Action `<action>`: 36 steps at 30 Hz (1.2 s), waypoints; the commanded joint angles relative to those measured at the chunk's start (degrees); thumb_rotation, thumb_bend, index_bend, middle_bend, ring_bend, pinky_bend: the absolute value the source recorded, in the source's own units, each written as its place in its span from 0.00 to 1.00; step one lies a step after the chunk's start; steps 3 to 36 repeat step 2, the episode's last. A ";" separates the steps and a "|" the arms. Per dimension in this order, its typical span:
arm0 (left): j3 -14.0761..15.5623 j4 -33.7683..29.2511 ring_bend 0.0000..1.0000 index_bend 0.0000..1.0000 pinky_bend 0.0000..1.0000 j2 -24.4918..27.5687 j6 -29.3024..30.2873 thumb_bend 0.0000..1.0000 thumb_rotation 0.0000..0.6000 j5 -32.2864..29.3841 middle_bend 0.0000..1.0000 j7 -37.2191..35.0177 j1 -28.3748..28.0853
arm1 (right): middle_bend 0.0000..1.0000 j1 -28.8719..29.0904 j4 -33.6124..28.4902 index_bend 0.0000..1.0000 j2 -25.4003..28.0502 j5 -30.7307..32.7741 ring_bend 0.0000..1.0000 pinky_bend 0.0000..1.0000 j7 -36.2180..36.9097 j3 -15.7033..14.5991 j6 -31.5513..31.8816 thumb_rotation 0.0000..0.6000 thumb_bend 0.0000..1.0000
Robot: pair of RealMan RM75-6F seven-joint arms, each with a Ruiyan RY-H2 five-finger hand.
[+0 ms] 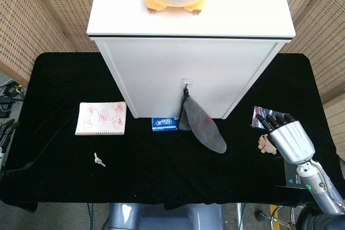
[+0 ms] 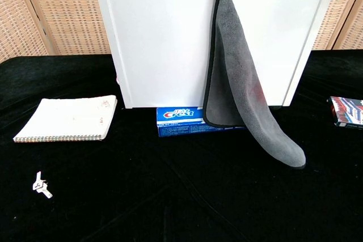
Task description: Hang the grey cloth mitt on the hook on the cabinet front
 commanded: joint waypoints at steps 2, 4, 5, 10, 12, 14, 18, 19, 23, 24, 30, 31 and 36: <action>0.15 -0.22 0.00 0.00 0.00 0.27 1.16 0.00 1.00 0.74 0.00 -0.35 0.56 | 0.00 -6.01 -8.49 0.01 1.70 7.77 0.00 0.12 3.22 -1.79 -2.43 1.00 0.00; 0.15 -0.22 0.00 0.00 0.00 0.27 1.16 0.00 1.00 0.74 0.00 -0.35 0.56 | 0.00 -6.01 -8.49 0.01 1.70 7.77 0.00 0.12 3.22 -1.79 -2.43 1.00 0.00; 0.15 -0.22 0.00 0.00 0.00 0.27 1.16 0.00 1.00 0.74 0.00 -0.35 0.56 | 0.00 -6.01 -8.49 0.01 1.70 7.77 0.00 0.12 3.22 -1.79 -2.43 1.00 0.00; 0.15 -0.22 0.00 0.00 0.00 0.27 1.16 0.00 1.00 0.74 0.00 -0.35 0.56 | 0.00 -6.01 -8.49 0.01 1.70 7.77 0.00 0.12 3.22 -1.79 -2.43 1.00 0.00; 0.15 -0.22 0.00 0.00 0.00 0.27 1.16 0.00 1.00 0.74 0.00 -0.35 0.56 | 0.00 -6.01 -8.49 0.01 1.70 7.77 0.00 0.12 3.22 -1.79 -2.43 1.00 0.00; 0.15 -0.22 0.00 0.00 0.00 0.27 1.16 0.00 1.00 0.74 0.00 -0.35 0.56 | 0.00 -6.01 -8.49 0.01 1.70 7.77 0.00 0.12 3.22 -1.79 -2.43 1.00 0.00; 0.15 -0.22 0.00 0.00 0.00 0.27 1.16 0.00 1.00 0.74 0.00 -0.35 0.56 | 0.00 -6.01 -8.49 0.01 1.70 7.77 0.00 0.12 3.22 -1.79 -2.43 1.00 0.00; 0.15 -0.22 0.00 0.00 0.00 0.27 1.16 0.00 1.00 0.74 0.00 -0.35 0.56 | 0.00 -6.01 -8.49 0.01 1.70 7.77 0.00 0.12 3.22 -1.79 -2.43 1.00 0.00; 0.15 -0.22 0.00 0.00 0.00 0.27 1.16 0.00 1.00 0.74 0.00 -0.35 0.56 | 0.00 -6.01 -8.49 0.01 1.70 7.77 0.00 0.12 3.22 -1.79 -2.43 1.00 0.00; 0.15 -0.22 0.00 0.00 0.00 0.27 1.16 0.00 1.00 0.74 0.00 -0.35 0.56 | 0.00 -6.01 -8.49 0.01 1.70 7.77 0.00 0.12 3.22 -1.79 -2.43 1.00 0.00; 0.15 -0.22 0.00 0.00 0.00 0.27 1.16 0.00 1.00 0.74 0.00 -0.35 0.56 | 0.00 -6.01 -8.49 0.01 1.70 7.77 0.00 0.12 3.22 -1.79 -2.43 1.00 0.00; 0.15 -0.22 0.00 0.00 0.00 0.27 1.16 0.00 1.00 0.74 0.00 -0.35 0.56 | 0.00 -6.01 -8.49 0.01 1.70 7.77 0.00 0.12 3.22 -1.79 -2.43 1.00 0.00; 0.15 -0.22 0.00 0.00 0.00 0.27 1.16 0.00 1.00 0.74 0.00 -0.35 0.56 | 0.00 -6.01 -8.49 0.01 1.70 7.77 0.00 0.12 3.22 -1.79 -2.43 1.00 0.00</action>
